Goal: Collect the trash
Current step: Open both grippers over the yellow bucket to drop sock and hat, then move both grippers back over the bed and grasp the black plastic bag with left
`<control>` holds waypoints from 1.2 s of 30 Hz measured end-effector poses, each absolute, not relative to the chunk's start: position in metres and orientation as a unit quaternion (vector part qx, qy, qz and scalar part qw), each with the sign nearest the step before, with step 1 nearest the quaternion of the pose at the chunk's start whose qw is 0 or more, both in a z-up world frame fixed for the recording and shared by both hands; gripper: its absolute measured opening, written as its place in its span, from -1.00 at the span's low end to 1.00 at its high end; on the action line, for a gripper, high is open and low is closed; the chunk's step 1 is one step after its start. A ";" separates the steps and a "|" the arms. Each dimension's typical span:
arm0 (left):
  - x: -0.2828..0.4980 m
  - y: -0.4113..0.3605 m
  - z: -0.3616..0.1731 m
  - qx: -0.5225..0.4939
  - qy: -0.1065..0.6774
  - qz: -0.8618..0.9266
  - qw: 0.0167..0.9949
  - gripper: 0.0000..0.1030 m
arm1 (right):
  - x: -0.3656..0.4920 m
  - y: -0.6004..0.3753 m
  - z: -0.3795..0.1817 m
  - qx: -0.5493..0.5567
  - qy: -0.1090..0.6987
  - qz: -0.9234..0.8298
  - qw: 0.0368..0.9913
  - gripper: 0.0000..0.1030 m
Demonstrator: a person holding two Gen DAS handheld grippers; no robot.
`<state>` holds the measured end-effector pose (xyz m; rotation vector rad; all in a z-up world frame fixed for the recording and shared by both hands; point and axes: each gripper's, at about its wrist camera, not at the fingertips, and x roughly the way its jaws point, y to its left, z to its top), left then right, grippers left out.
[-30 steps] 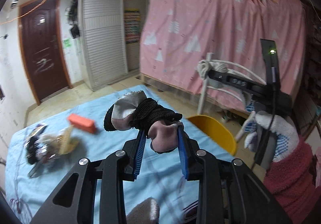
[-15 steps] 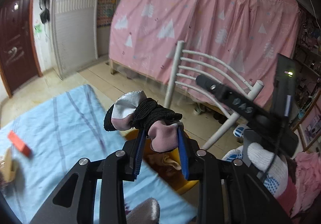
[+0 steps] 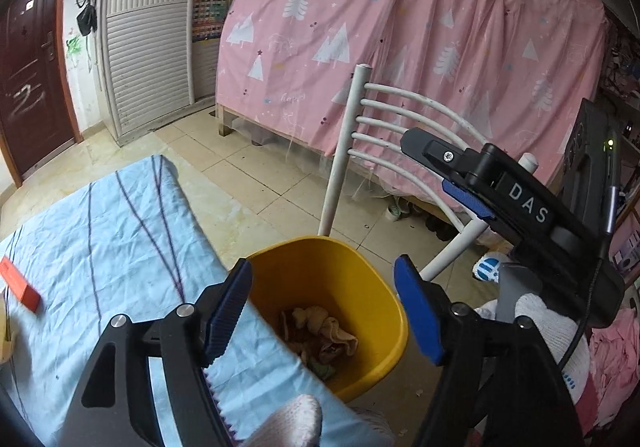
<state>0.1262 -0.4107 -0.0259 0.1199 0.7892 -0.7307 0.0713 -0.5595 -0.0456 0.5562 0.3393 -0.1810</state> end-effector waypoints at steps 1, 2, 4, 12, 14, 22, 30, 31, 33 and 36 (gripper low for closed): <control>0.126 -0.406 -0.025 0.054 0.376 -0.345 0.858 0.25 | 0.071 -0.558 -0.045 0.271 0.167 -0.087 0.944 0.73; 0.126 -0.403 -0.023 0.051 0.376 -0.343 0.859 0.25 | 0.071 -0.555 -0.045 0.268 0.167 -0.084 0.945 0.73; 0.124 -0.393 -0.019 0.043 0.373 -0.338 0.863 0.25 | 0.072 -0.548 -0.043 0.263 0.167 -0.078 0.947 0.74; 0.121 -0.340 0.005 0.021 0.343 -0.314 0.885 0.32 | 0.081 -0.510 -0.043 0.238 0.185 -0.046 0.952 0.85; 0.122 -0.325 0.010 0.017 0.337 -0.302 0.892 0.34 | 0.085 -0.498 -0.045 0.232 0.194 -0.040 0.952 0.86; 0.133 -0.259 0.024 0.003 0.324 -0.245 0.914 0.36 | 0.105 -0.452 -0.039 0.203 0.223 -0.016 0.953 0.88; 0.149 -0.185 0.032 -0.028 0.317 -0.188 0.929 0.37 | 0.131 -0.392 -0.034 0.163 0.247 0.021 0.955 0.88; 0.151 -0.175 0.032 -0.029 0.316 -0.179 0.931 0.37 | 0.135 -0.383 -0.034 0.158 0.251 0.027 0.955 0.88; 0.153 -0.157 0.032 -0.030 0.316 -0.164 0.934 0.37 | 0.144 -0.366 -0.034 0.146 0.260 0.038 0.954 0.88; 0.158 -0.126 0.030 -0.039 0.317 -0.140 0.937 0.37 | 0.153 -0.342 -0.035 0.130 0.269 0.049 0.953 0.88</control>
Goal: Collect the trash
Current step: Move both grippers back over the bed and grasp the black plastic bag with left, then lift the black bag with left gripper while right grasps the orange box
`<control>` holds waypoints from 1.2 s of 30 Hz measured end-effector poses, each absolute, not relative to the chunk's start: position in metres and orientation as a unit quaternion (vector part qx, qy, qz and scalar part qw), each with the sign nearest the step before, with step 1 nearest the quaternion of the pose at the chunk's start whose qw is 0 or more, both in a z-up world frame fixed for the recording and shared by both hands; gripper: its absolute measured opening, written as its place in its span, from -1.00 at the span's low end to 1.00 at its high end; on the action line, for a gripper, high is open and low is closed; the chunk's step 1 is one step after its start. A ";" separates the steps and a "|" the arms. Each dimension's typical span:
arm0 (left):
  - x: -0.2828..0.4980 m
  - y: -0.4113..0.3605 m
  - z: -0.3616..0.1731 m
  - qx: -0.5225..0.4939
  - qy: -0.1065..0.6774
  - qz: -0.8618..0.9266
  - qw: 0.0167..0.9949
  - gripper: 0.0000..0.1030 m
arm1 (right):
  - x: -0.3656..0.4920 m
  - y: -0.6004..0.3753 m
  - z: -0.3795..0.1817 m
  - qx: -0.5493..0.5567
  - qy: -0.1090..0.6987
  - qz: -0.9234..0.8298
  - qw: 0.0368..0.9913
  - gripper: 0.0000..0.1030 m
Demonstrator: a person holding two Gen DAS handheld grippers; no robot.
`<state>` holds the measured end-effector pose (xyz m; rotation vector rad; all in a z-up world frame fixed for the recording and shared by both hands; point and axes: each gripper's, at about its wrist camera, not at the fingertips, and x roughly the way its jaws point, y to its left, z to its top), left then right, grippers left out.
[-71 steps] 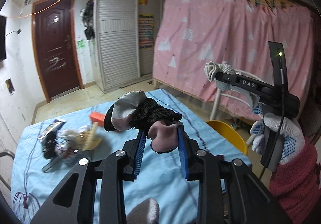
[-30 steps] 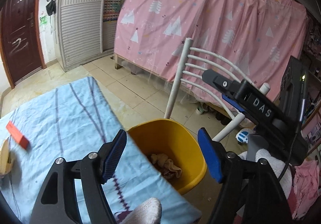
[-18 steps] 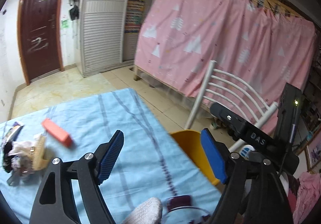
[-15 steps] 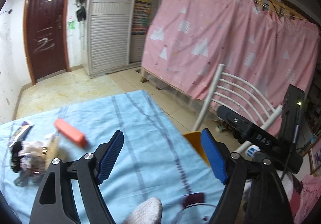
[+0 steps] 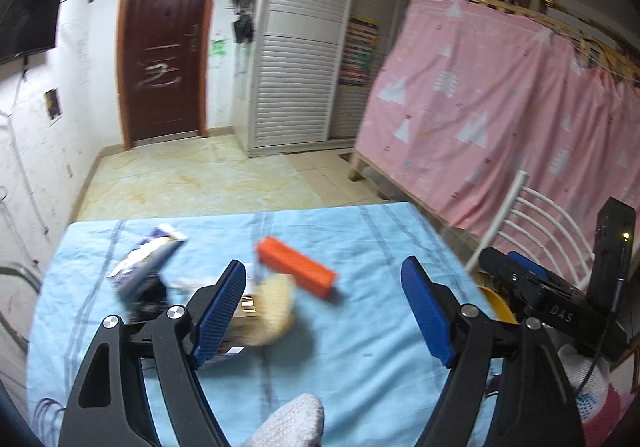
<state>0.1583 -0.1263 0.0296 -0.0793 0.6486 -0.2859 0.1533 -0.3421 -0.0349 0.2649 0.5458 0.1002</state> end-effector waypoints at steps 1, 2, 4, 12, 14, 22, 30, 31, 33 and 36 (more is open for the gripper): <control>0.161 -0.118 0.029 -0.042 0.319 -0.133 0.937 0.37 | 0.156 -0.337 -0.035 0.127 0.271 0.052 0.953 0.88; 0.164 -0.106 0.028 -0.048 0.322 -0.122 0.938 0.38 | 0.160 -0.330 -0.035 0.122 0.274 0.055 0.953 0.88; 0.170 -0.089 0.025 -0.055 0.326 -0.105 0.938 0.38 | 0.167 -0.319 -0.036 0.116 0.279 0.060 0.951 0.88; 0.188 -0.030 0.002 -0.084 0.355 -0.060 0.929 0.38 | 0.191 -0.287 -0.041 0.096 0.300 0.073 0.946 0.88; 0.193 -0.021 -0.005 -0.089 0.365 -0.053 0.925 0.38 | 0.195 -0.282 -0.042 0.090 0.305 0.077 0.945 0.88; 0.208 0.006 -0.045 -0.104 0.416 -0.029 0.903 0.37 | 0.223 -0.254 -0.047 0.033 0.324 0.072 0.943 0.88; 0.224 0.006 -0.063 -0.105 0.443 -0.043 0.889 -0.14 | 0.258 -0.233 -0.061 -0.006 0.360 0.086 0.929 0.88; 0.226 0.005 -0.065 -0.104 0.446 -0.047 0.888 -0.20 | 0.260 -0.231 -0.063 -0.008 0.363 0.088 0.928 0.88; 0.230 0.002 -0.068 -0.098 0.448 -0.053 0.887 -0.48 | 0.270 -0.227 -0.067 -0.016 0.375 0.091 0.922 0.88; 0.229 -0.008 -0.069 -0.072 0.442 -0.064 0.892 -0.60 | 0.280 -0.220 -0.077 -0.031 0.398 0.102 0.911 0.88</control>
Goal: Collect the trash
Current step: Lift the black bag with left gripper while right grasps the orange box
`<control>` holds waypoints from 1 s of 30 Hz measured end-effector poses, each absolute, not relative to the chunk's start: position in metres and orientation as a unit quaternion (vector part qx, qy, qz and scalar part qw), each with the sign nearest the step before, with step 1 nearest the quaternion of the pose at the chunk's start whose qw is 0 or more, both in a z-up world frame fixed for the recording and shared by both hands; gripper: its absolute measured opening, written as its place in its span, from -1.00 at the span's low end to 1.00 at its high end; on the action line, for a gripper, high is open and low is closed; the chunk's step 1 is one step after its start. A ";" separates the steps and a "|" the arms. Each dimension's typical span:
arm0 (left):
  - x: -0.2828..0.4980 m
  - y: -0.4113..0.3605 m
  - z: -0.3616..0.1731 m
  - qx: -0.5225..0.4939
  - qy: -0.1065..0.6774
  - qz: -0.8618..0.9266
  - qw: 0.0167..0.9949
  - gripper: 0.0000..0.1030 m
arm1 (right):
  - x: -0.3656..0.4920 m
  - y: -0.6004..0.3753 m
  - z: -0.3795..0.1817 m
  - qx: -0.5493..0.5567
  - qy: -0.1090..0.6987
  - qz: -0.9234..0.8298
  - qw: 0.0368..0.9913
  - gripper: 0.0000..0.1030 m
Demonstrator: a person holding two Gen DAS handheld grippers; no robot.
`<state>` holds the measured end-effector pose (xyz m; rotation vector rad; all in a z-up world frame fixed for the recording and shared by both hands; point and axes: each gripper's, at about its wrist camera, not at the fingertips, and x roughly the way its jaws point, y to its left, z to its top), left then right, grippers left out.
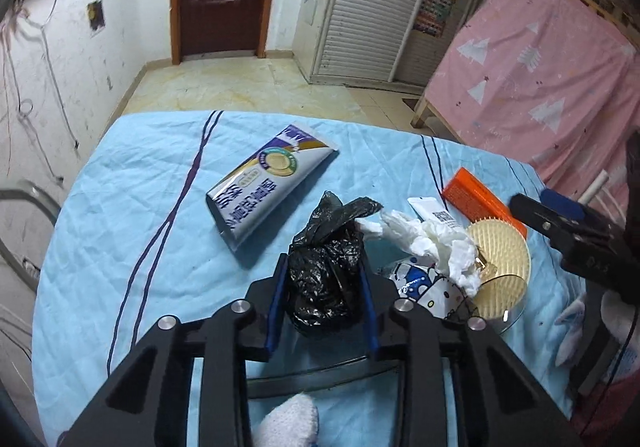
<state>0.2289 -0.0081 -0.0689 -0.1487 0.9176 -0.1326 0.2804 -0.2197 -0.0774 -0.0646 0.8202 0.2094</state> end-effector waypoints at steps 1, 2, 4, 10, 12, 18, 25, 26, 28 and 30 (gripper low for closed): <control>0.229 -0.009 -0.069 -0.069 0.442 -0.066 0.892 -0.61 | 0.283 -0.217 -0.081 -0.037 0.404 0.103 0.908 0.88; 0.230 -0.010 -0.069 -0.069 0.442 -0.067 0.892 -0.62 | 0.285 -0.216 -0.083 -0.039 0.406 0.105 0.907 0.88; 0.230 -0.008 -0.069 -0.075 0.441 -0.066 0.892 -0.63 | 0.289 -0.216 -0.085 -0.034 0.410 0.107 0.905 0.88; 0.227 -0.004 -0.062 -0.089 0.432 -0.059 0.896 -0.64 | 0.299 -0.220 -0.091 -0.008 0.428 0.126 0.895 0.61; 0.227 -0.001 -0.059 -0.093 0.431 -0.061 0.895 -0.63 | 0.302 -0.225 -0.094 0.008 0.436 0.139 0.889 0.43; 0.218 -0.003 -0.053 -0.099 0.432 -0.061 0.894 -0.63 | 0.297 -0.207 -0.096 -0.085 0.428 0.108 0.893 -0.40; 0.193 -0.010 -0.028 -0.092 0.407 -0.059 0.907 -0.63 | 0.277 -0.214 -0.082 -0.061 0.398 0.105 0.909 -0.58; 0.190 -0.009 -0.026 -0.092 0.405 -0.058 0.908 -0.63 | 0.274 -0.216 -0.078 -0.056 0.393 0.105 0.912 -0.58; 0.183 -0.012 -0.016 -0.090 0.397 -0.058 0.912 -0.63 | 0.264 -0.223 -0.067 -0.044 0.378 0.103 0.919 -0.58; 0.178 -0.018 -0.008 -0.087 0.389 -0.059 0.915 -0.63 | 0.253 -0.233 -0.058 -0.035 0.365 0.102 0.925 -0.58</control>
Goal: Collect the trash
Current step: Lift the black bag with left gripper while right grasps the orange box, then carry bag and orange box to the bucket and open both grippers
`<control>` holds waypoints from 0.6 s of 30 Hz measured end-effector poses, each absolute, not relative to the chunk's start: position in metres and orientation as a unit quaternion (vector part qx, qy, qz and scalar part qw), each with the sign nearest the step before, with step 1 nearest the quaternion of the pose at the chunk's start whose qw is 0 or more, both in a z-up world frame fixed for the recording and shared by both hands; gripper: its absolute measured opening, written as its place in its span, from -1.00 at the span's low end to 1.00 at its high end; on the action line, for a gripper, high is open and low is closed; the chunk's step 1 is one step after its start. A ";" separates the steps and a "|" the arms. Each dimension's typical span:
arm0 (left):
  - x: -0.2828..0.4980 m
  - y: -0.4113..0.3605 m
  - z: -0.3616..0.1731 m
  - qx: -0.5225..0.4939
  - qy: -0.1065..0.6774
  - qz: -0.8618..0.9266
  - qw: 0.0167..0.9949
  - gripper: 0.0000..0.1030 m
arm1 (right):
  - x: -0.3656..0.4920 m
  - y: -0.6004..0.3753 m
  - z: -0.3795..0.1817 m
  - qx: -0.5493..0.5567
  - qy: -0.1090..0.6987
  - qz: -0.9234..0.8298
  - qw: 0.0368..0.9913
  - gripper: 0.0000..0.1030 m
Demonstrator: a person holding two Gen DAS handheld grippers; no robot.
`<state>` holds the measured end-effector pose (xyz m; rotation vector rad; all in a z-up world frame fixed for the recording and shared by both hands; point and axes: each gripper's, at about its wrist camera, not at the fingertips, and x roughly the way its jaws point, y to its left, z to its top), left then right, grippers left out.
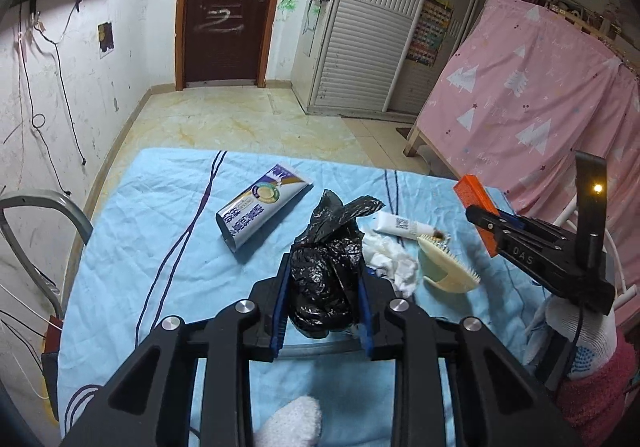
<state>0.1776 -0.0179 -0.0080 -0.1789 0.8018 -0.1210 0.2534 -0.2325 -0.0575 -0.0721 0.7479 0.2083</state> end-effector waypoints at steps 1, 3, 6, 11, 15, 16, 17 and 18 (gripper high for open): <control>0.174 -0.023 -0.003 -0.084 0.385 -0.061 0.917 -0.63 | 0.252 -0.238 -0.054 -0.031 0.360 0.101 0.927 -0.57; 0.168 -0.032 0.005 -0.078 0.378 -0.065 0.920 -0.63 | 0.245 -0.250 -0.046 -0.021 0.351 0.099 0.931 -0.57; 0.161 -0.051 0.016 -0.066 0.370 -0.076 0.924 -0.63 | 0.229 -0.272 -0.037 -0.003 0.336 0.092 0.937 -0.57; 0.154 -0.094 0.029 -0.043 0.361 -0.099 0.926 -0.63 | 0.205 -0.310 -0.031 0.027 0.319 0.074 0.944 -0.57; 0.148 -0.133 0.035 -0.026 0.357 -0.120 0.926 -0.63 | 0.187 -0.349 -0.029 0.054 0.306 0.053 0.949 -0.57; 0.147 -0.146 0.037 -0.020 0.357 -0.127 0.925 -0.63 | 0.181 -0.360 -0.029 0.061 0.303 0.046 0.950 -0.57; 0.147 -0.154 0.037 -0.016 0.356 -0.132 0.925 -0.63 | 0.175 -0.371 -0.031 0.067 0.301 0.039 0.951 -0.57; 0.145 -0.166 0.038 -0.012 0.355 -0.140 0.924 -0.63 | 0.171 -0.380 -0.032 0.072 0.299 0.033 0.951 -0.57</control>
